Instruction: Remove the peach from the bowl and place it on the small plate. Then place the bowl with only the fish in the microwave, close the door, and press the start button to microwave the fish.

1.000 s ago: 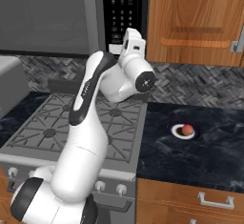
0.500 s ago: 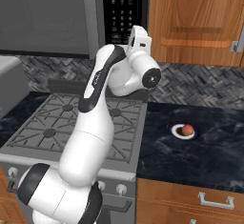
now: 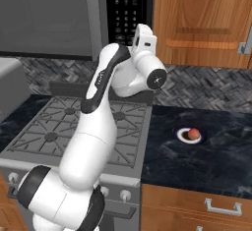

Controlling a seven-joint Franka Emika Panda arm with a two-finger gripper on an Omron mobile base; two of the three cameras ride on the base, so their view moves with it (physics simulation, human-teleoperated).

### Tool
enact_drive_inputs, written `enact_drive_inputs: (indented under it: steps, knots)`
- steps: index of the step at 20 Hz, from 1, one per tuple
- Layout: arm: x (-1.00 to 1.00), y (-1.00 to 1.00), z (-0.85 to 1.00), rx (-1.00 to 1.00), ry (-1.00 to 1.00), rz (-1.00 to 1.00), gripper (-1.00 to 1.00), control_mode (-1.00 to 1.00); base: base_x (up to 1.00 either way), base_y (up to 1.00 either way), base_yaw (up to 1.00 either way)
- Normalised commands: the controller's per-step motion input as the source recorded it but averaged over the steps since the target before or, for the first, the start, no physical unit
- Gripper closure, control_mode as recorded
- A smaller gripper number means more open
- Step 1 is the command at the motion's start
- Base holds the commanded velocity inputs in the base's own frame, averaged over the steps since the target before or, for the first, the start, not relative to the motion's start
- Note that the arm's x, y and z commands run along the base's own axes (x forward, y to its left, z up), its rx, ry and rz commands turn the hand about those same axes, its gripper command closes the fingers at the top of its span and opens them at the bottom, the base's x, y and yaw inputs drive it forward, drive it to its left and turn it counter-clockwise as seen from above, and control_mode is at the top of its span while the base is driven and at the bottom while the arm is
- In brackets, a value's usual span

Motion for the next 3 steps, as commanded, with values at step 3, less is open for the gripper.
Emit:
enact_drive_inputs:
  steps: [3]
  knots:
    - [0.20, 0.06, -0.01, 0.01, 0.00, 0.00, -1.00, -1.00, 0.00, 0.00, 0.00]
